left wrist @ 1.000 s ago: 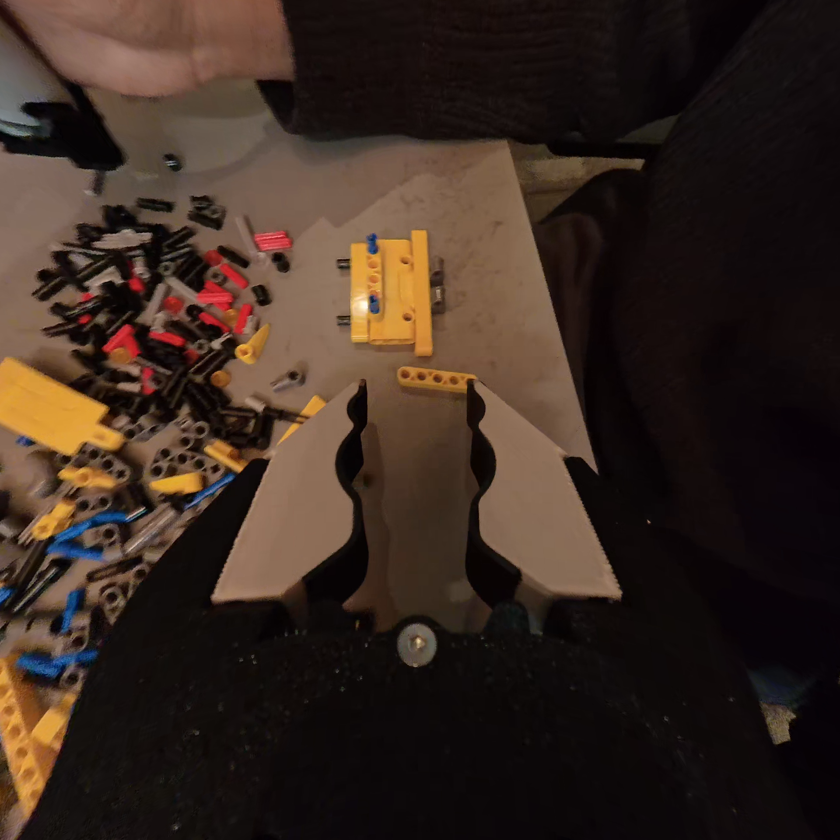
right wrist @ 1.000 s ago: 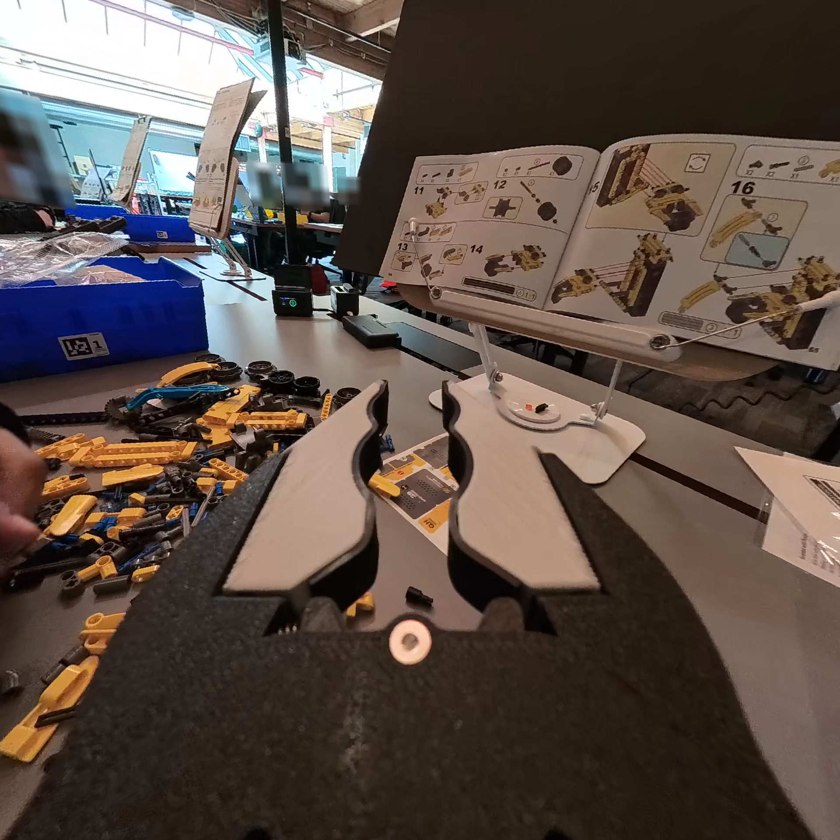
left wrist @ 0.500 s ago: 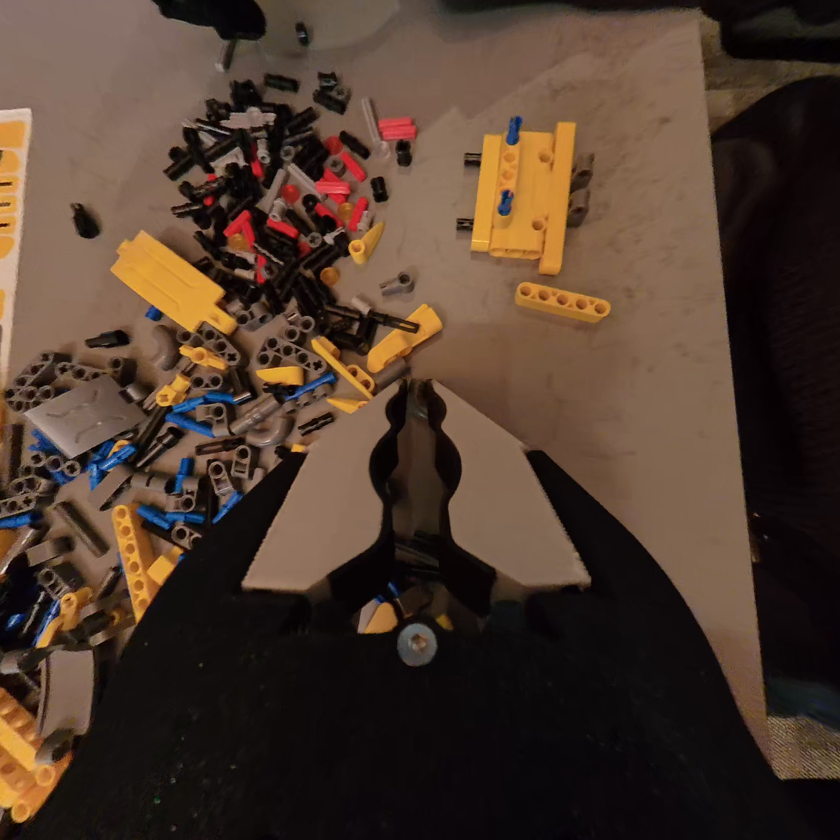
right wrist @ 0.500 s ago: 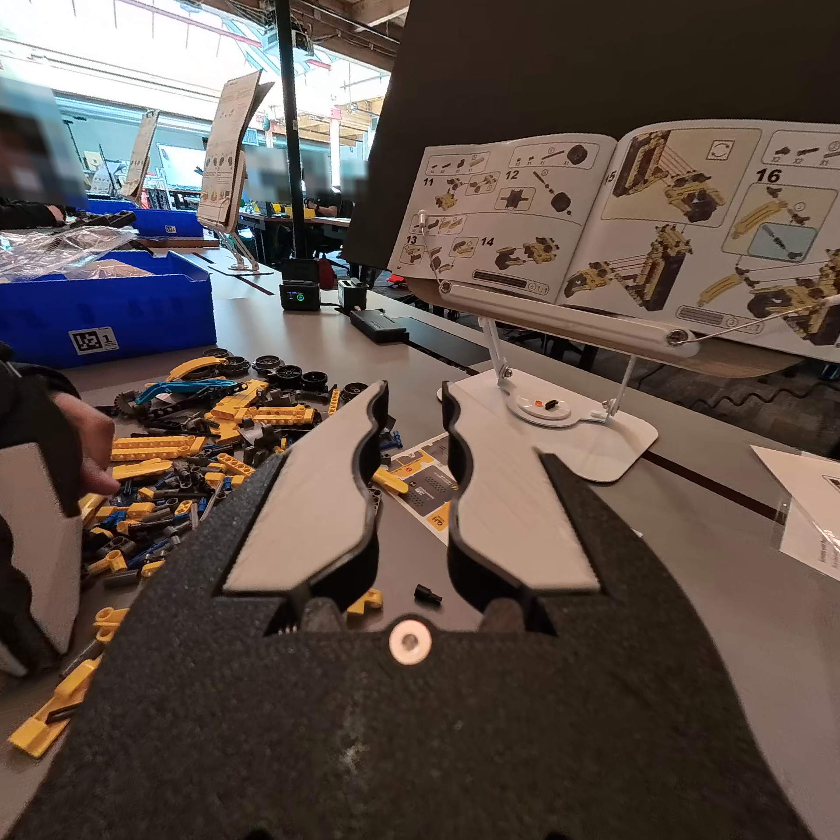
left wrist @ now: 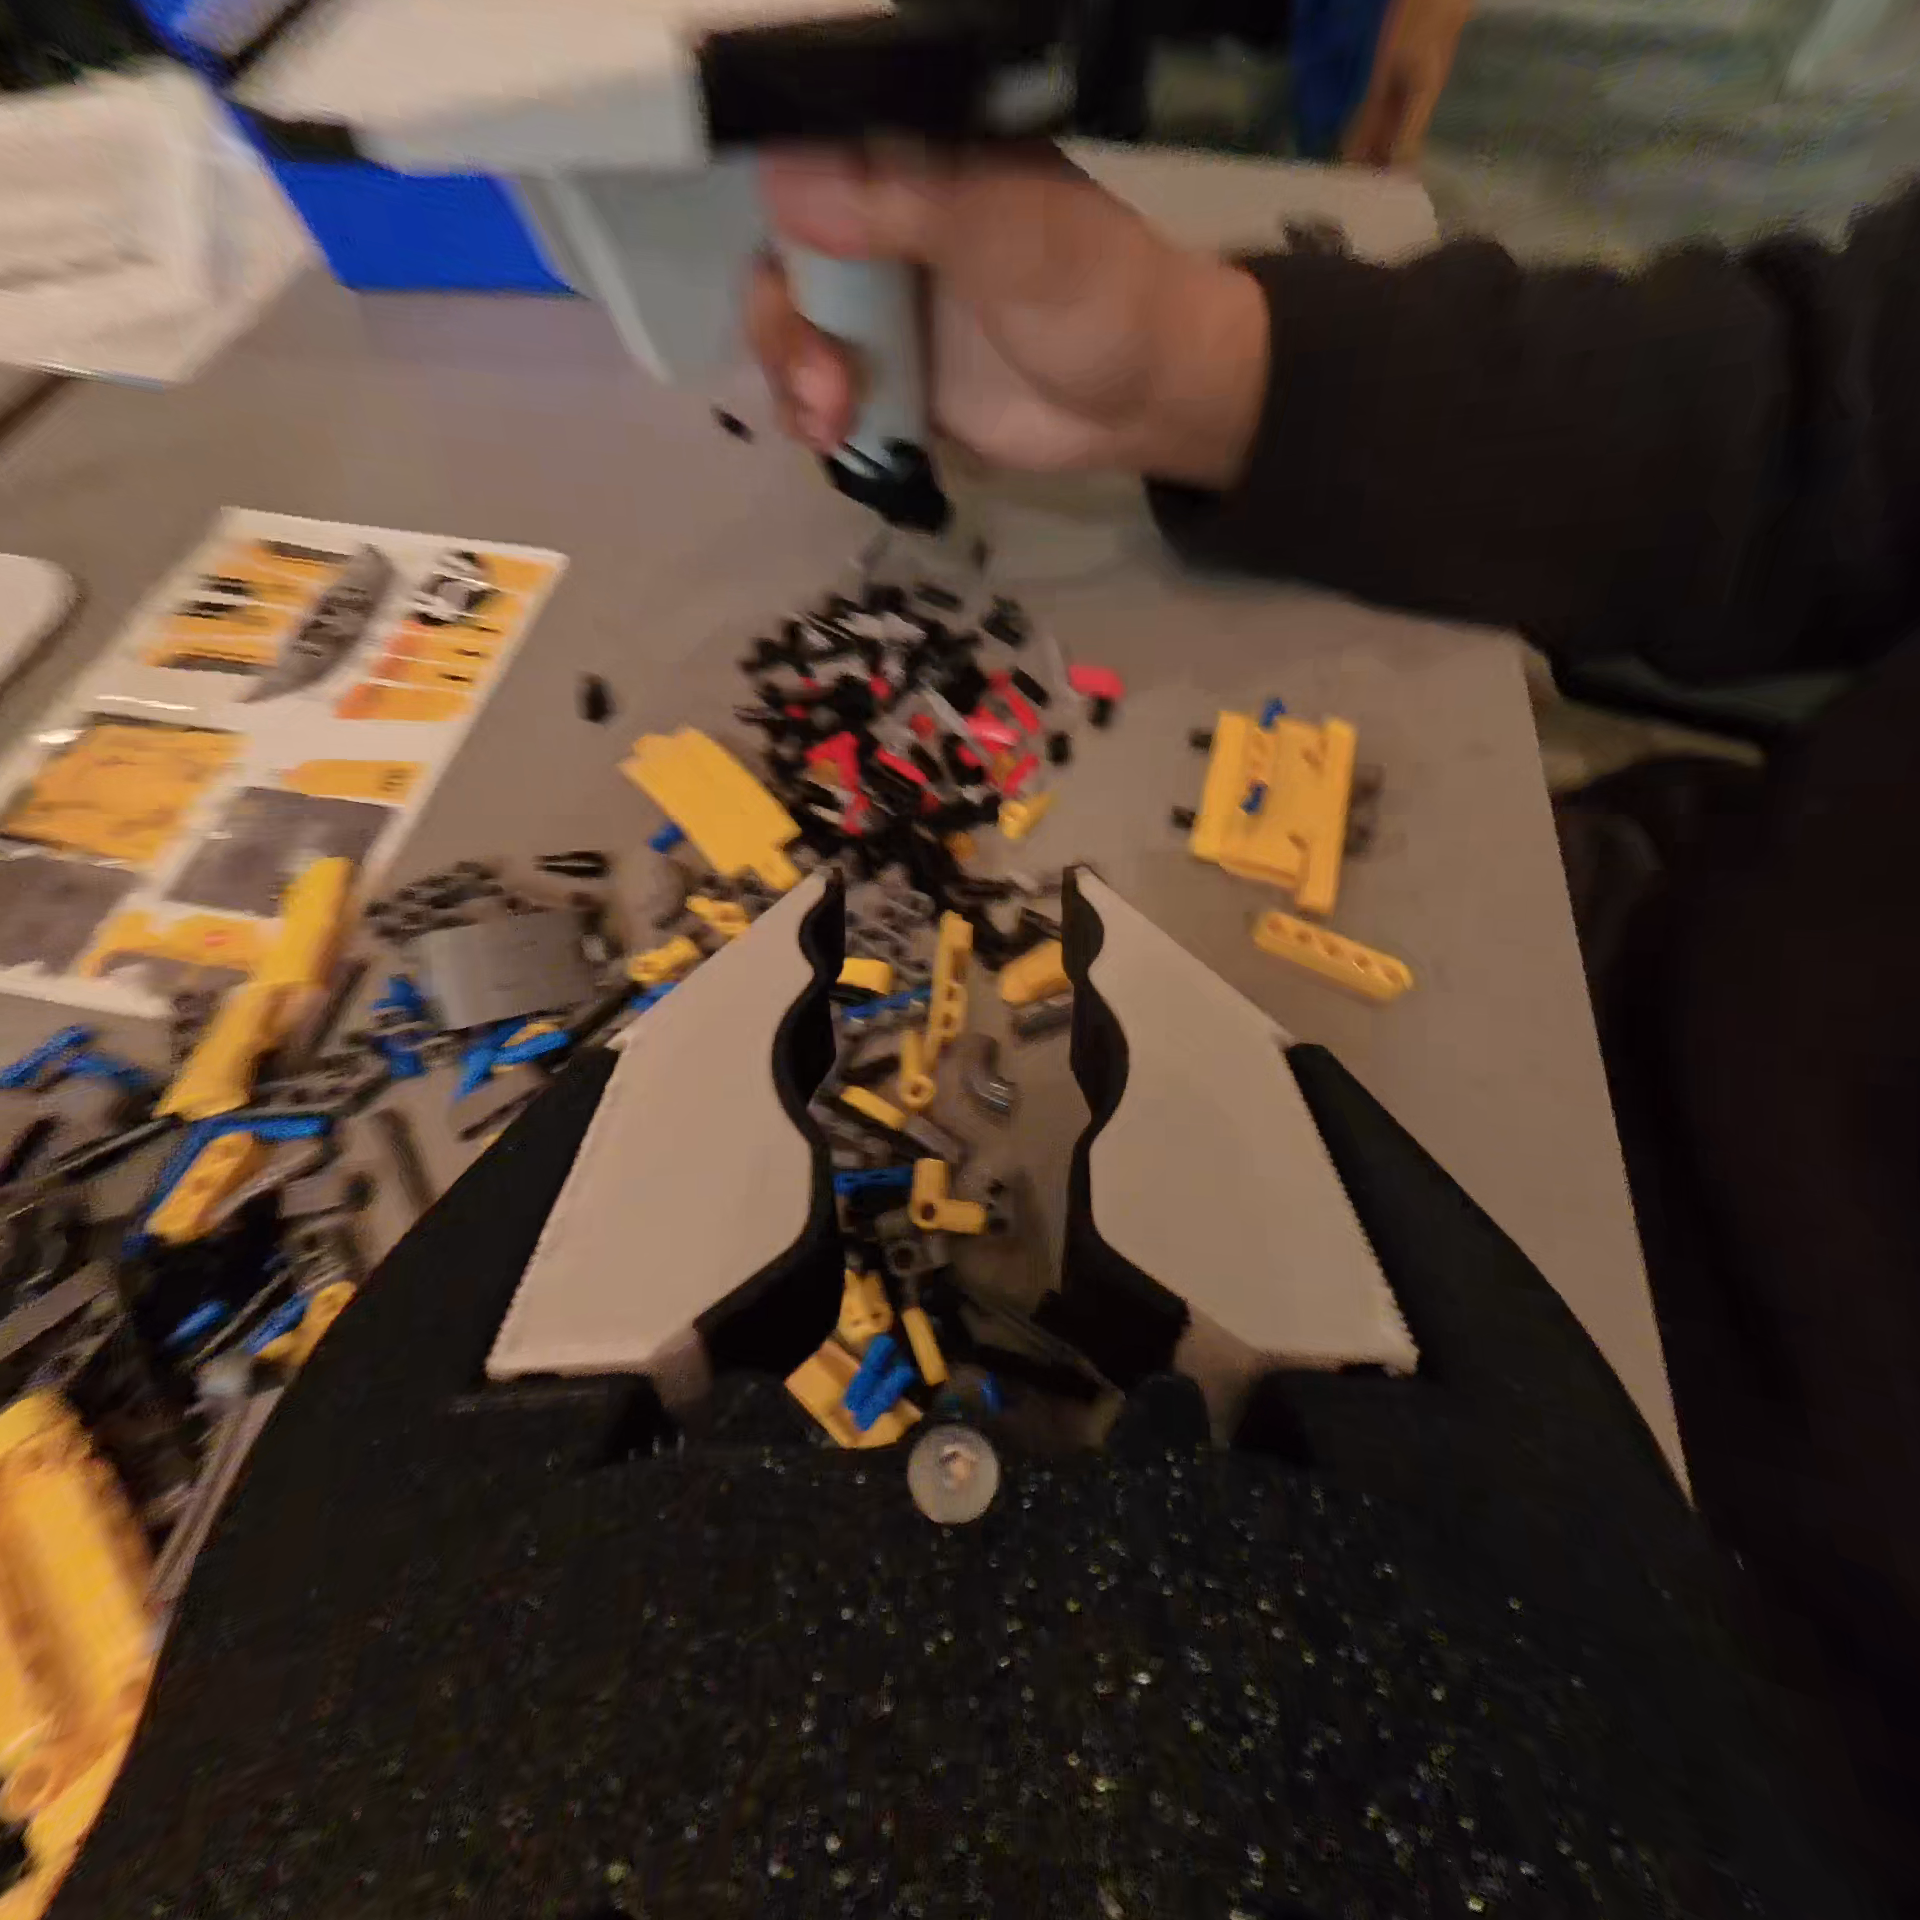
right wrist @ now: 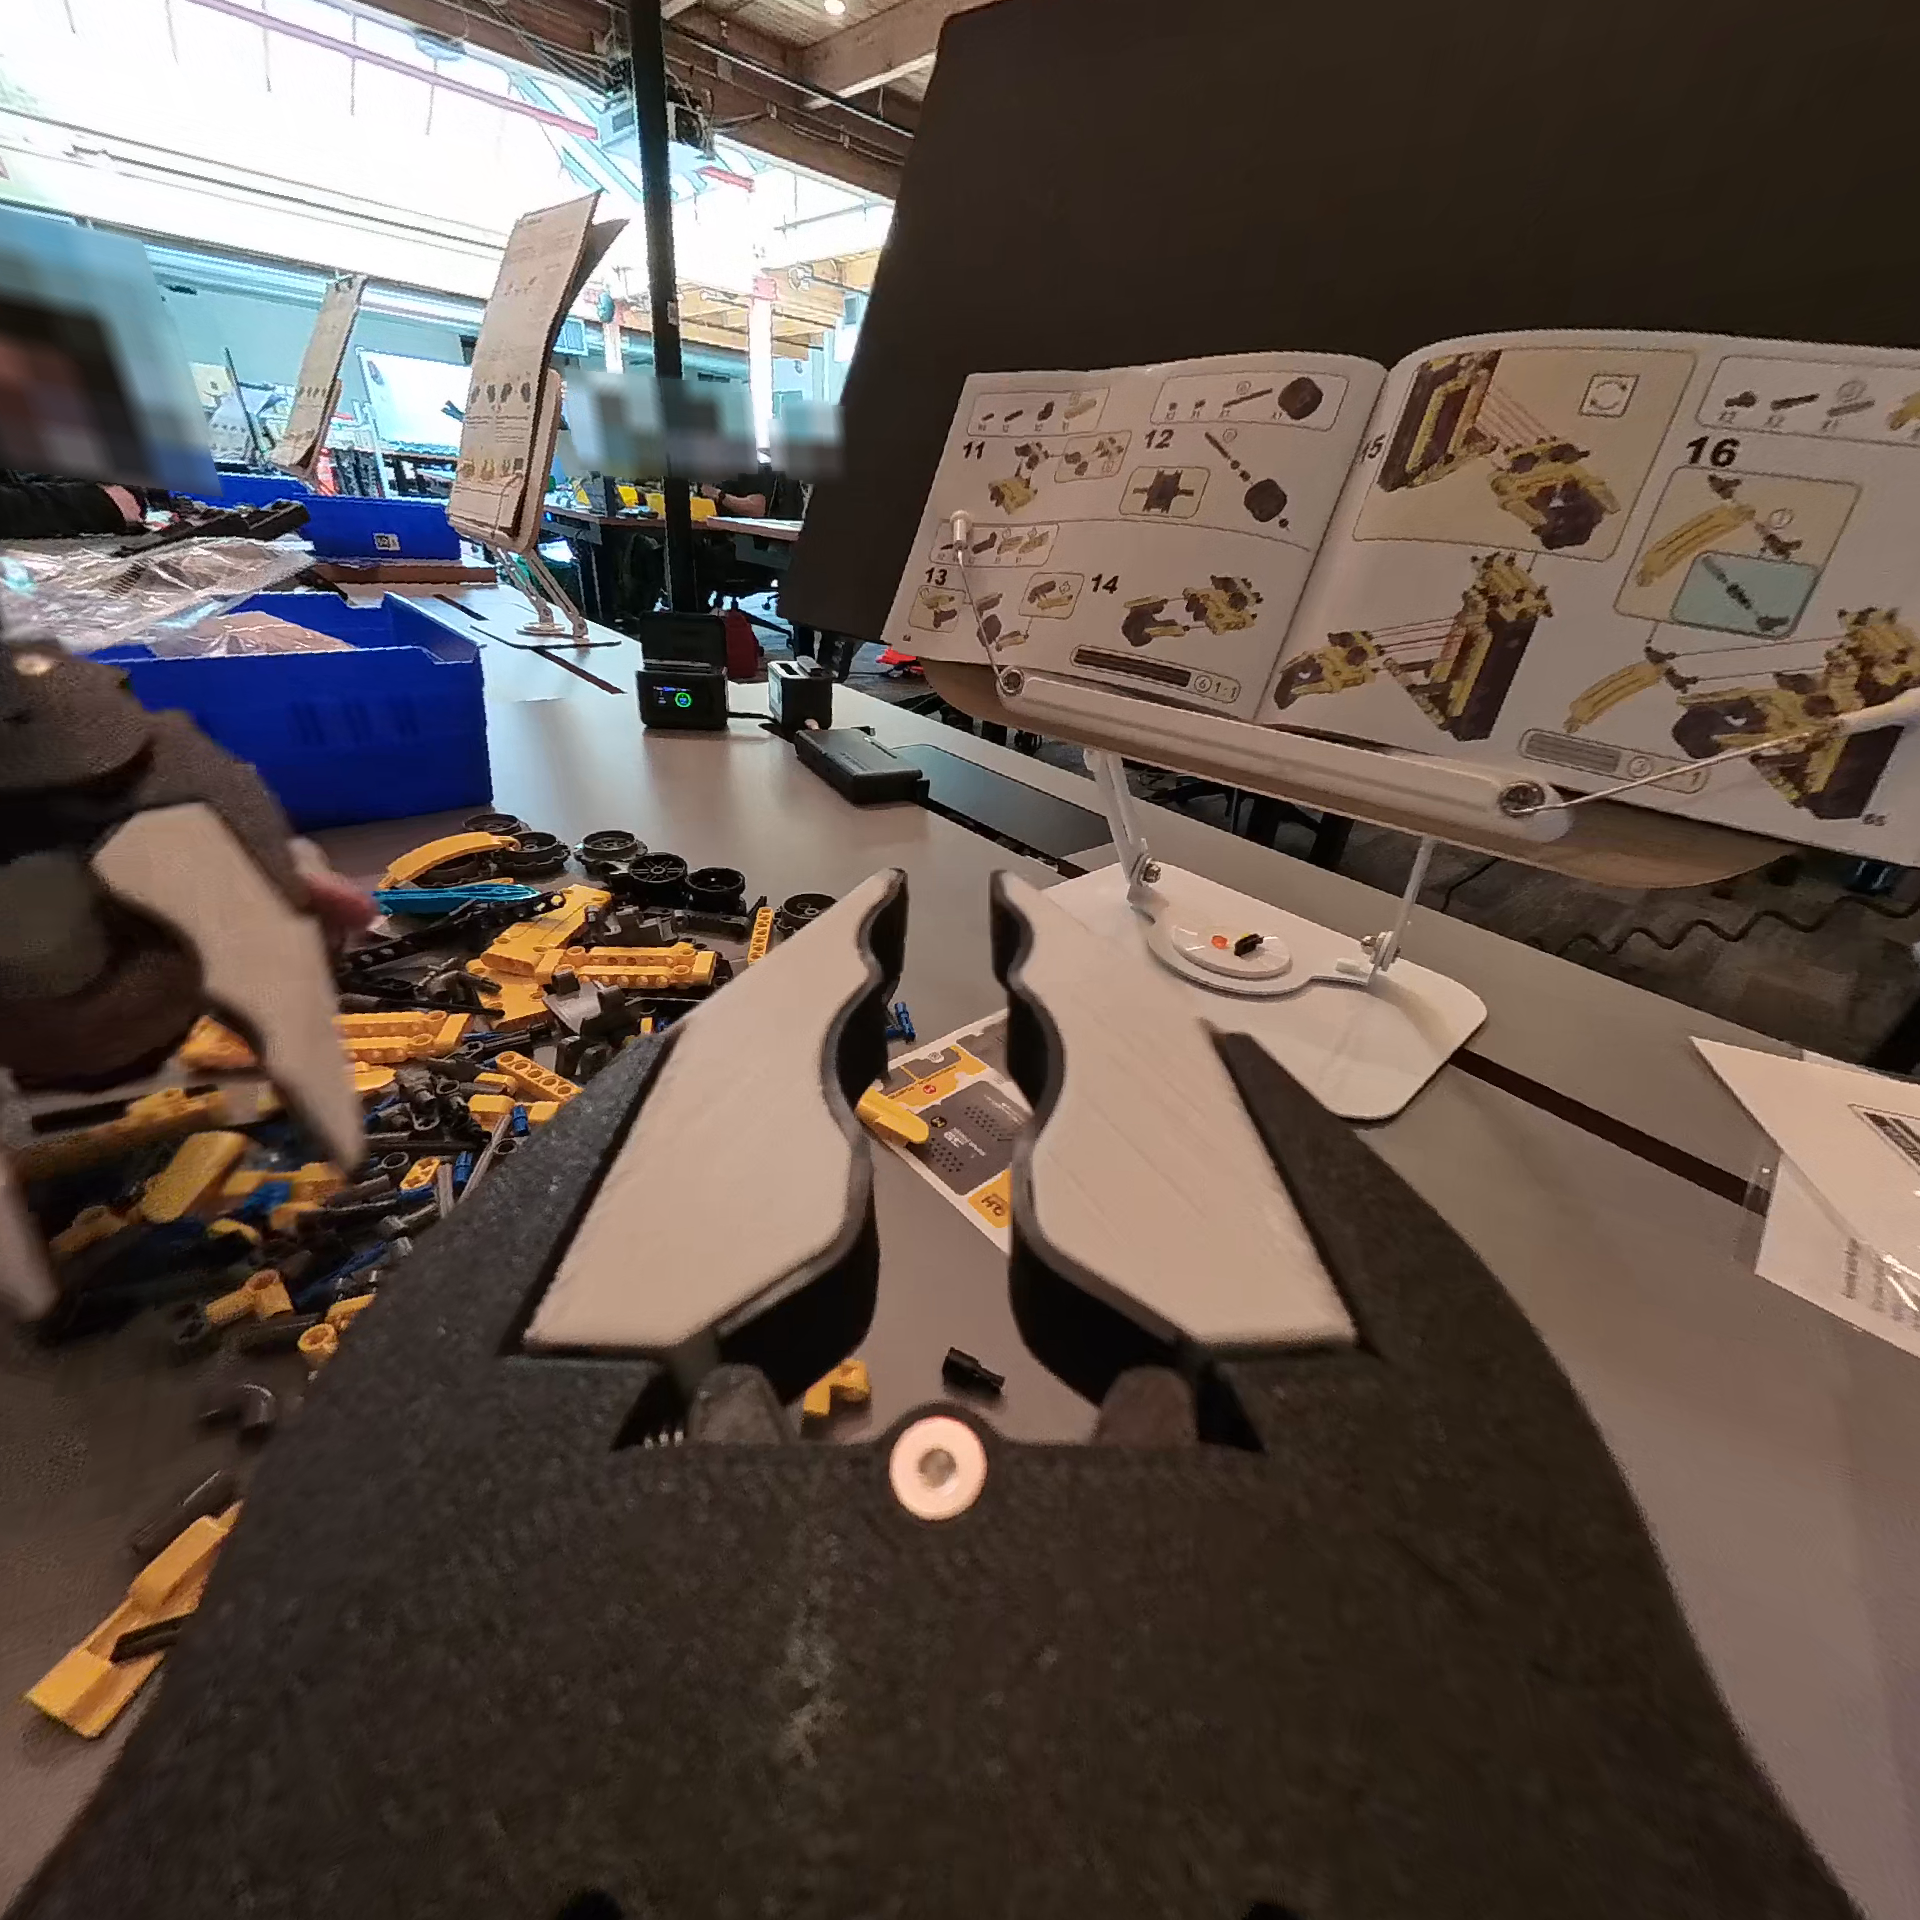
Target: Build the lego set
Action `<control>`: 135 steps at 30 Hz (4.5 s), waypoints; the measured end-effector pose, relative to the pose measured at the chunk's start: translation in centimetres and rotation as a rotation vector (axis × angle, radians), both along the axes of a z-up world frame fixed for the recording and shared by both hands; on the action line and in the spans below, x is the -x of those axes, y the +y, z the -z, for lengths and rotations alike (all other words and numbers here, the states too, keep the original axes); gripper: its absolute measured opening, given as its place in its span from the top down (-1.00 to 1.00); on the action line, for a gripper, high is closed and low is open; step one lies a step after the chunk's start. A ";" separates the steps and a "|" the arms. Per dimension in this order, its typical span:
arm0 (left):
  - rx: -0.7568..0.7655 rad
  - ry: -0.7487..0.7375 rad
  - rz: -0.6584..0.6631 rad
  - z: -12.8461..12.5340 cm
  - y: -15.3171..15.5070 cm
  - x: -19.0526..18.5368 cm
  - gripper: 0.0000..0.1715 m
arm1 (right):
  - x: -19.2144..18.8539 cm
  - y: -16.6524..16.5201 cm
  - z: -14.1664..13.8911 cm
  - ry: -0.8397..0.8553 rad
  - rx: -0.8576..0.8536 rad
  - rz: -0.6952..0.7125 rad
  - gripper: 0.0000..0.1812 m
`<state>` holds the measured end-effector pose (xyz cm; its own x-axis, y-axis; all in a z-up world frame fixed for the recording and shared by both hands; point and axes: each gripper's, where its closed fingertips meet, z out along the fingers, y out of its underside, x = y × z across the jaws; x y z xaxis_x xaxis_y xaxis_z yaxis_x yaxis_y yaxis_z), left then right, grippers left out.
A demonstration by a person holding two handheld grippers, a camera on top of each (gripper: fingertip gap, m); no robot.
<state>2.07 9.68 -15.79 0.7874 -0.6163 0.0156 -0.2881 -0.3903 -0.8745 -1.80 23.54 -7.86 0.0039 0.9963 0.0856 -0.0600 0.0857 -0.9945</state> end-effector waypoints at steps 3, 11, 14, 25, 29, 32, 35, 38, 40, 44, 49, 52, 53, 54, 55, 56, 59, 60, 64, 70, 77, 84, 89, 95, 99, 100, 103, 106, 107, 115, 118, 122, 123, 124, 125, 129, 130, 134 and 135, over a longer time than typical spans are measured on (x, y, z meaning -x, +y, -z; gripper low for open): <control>-0.086 -0.058 -0.231 -1.7 1.9 4.1 0.50 | 0.0 -0.7 0.1 -0.007 -0.006 -0.035 0.96; -0.281 -0.244 -0.363 -5.8 1.5 6.6 0.55 | -0.9 1.9 -1.0 0.040 -0.016 0.169 0.96; -0.248 -0.226 -0.410 -5.0 1.6 7.6 0.55 | -1.5 2.4 -1.6 0.079 0.044 0.161 0.96; -0.240 -0.123 -0.450 -4.2 1.7 8.0 0.57 | 0.1 -0.1 2.0 -0.162 0.282 -0.043 0.71; -0.247 -0.098 -0.468 -4.2 1.7 8.3 0.58 | 0.3 -1.0 2.0 -0.174 0.221 -0.064 0.82; -0.266 -0.082 -0.480 -4.3 1.8 8.4 0.58 | 0.5 -2.3 1.9 -0.166 0.197 -0.120 0.88; -0.260 -0.075 -0.495 -4.2 1.8 8.7 0.58 | 0.7 -3.0 2.2 -0.179 0.175 -0.142 0.89; -0.266 -0.060 -0.517 -4.1 1.9 9.1 0.58 | 0.9 -3.3 2.4 -0.182 0.169 -0.149 0.89; -0.270 -0.050 -0.526 -4.1 1.9 9.2 0.58 | 0.9 -3.5 2.3 -0.175 0.181 -0.159 0.89; -0.269 -0.048 -0.527 -4.1 2.0 9.2 0.58 | 0.8 -3.5 2.0 -0.159 0.199 -0.171 0.89; -0.274 -0.038 -0.553 -4.1 2.0 9.7 0.57 | 0.8 -3.6 1.9 -0.151 0.190 -0.175 0.89; -0.280 -0.034 -0.572 -4.1 2.0 10.0 0.57 | 0.8 -3.7 1.9 -0.153 0.182 -0.176 0.89; -0.280 -0.037 -0.575 -4.2 2.0 10.1 0.57 | 0.8 -3.7 2.0 -0.155 0.180 -0.175 0.89; -0.280 -0.039 -0.575 -4.2 2.0 10.1 0.57 | 0.8 -3.7 2.0 -0.157 0.179 -0.176 0.89; -0.279 -0.041 -0.574 -4.1 2.0 10.1 0.57 | 0.9 -3.8 2.1 -0.160 0.180 -0.178 0.89; -0.276 -0.040 -0.574 -4.1 2.0 10.1 0.57 | 0.9 -3.8 2.1 -0.163 0.183 -0.184 0.89; -0.275 -0.030 -0.576 -4.0 2.1 10.1 0.57 | 0.9 -4.0 2.2 -0.166 0.187 -0.194 0.89; -0.274 -0.027 -0.576 -4.0 2.1 10.1 0.57 | 0.9 -4.0 2.2 -0.167 0.186 -0.194 0.89; -0.273 -0.018 -0.577 -3.9 2.1 10.1 0.57 | 0.9 -4.1 2.2 -0.169 0.181 -0.193 0.89; -0.271 -0.019 -0.577 -3.9 2.1 10.1 0.57 | 0.9 -4.1 2.2 -0.171 0.182 -0.193 0.89; -0.270 -0.014 -0.577 -3.8 2.1 10.1 0.57 | 0.9 -4.0 2.3 -0.176 0.182 -0.191 0.89; -0.266 -0.007 -0.600 -3.7 2.1 10.5 0.57 | 0.9 -4.0 2.3 -0.177 0.180 -0.188 0.89; -0.248 -0.039 -0.686 -3.6 1.8 12.4 0.57 | 0.9 -3.6 2.2 -0.173 0.172 -0.173 0.90; -0.305 -0.111 -0.656 -5.1 1.4 12.0 0.58 | 0.6 -2.7 1.8 -0.152 0.177 -0.143 0.89; -0.300 -0.083 -0.644 -4.9 1.5 11.7 0.58 | 0.5 -2.5 1.7 -0.149 0.187 -0.141 0.89; -0.297 -0.073 -0.645 -4.8 1.6 11.7 0.58 | 0.6 -2.5 1.8 -0.151 0.186 -0.141 0.89; -0.291 -0.069 -0.640 -4.6 1.6 11.6 0.58 | 0.7 -2.7 2.0 -0.161 0.181 -0.144 0.89; -0.292 -0.070 -0.642 -4.6 1.6 11.7 0.58 | 0.8 -2.9 2.1 -0.166 0.175 -0.147 0.89; -0.293 -0.073 -0.645 -4.7 1.6 11.7 0.58 | 0.8 -3.0 2.1 -0.166 0.173 -0.147 0.89; -0.304 -0.091 -0.652 -4.9 1.5 11.9 0.58 | 0.8 -3.0 2.1 -0.166 0.175 -0.145 0.89; -0.304 -0.089 -0.652 -4.9 1.5 11.9 0.58 | 0.8 -3.1 2.2 -0.170 0.170 -0.147 0.89; -0.302 -0.089 -0.650 -4.9 1.5 11.9 0.58 | 0.9 -3.2 2.3 -0.175 0.170 -0.149 0.89; -0.302 -0.088 -0.651 -4.9 1.5 11.9 0.58 | 0.9 -3.2 2.4 -0.176 0.171 -0.150 0.89; -0.302 -0.087 -0.651 -4.9 1.5 11.9 0.58 | 0.9 -3.2 2.4 -0.177 0.171 -0.151 0.89; -0.301 -0.087 -0.651 -4.8 1.5 11.9 0.58 | 0.9 -3.2 2.4 -0.177 0.171 -0.151 0.89; -0.298 -0.083 -0.654 -4.7 1.6 12.0 0.58 | 1.0 -3.1 2.7 -0.183 0.170 -0.144 0.89; -0.297 -0.083 -0.654 -4.7 1.6 12.0 0.58 | 1.1 -3.0 3.0 -0.191 0.173 -0.143 0.89; -0.296 -0.082 -0.653 -4.7 1.6 12.0 0.58 | 1.3 -2.8 3.8 -0.214 0.206 -0.151 0.89; -0.294 -0.082 -0.651 -4.7 1.6 11.9 0.58 | 1.3 -2.8 3.8 -0.216 0.211 -0.153 0.89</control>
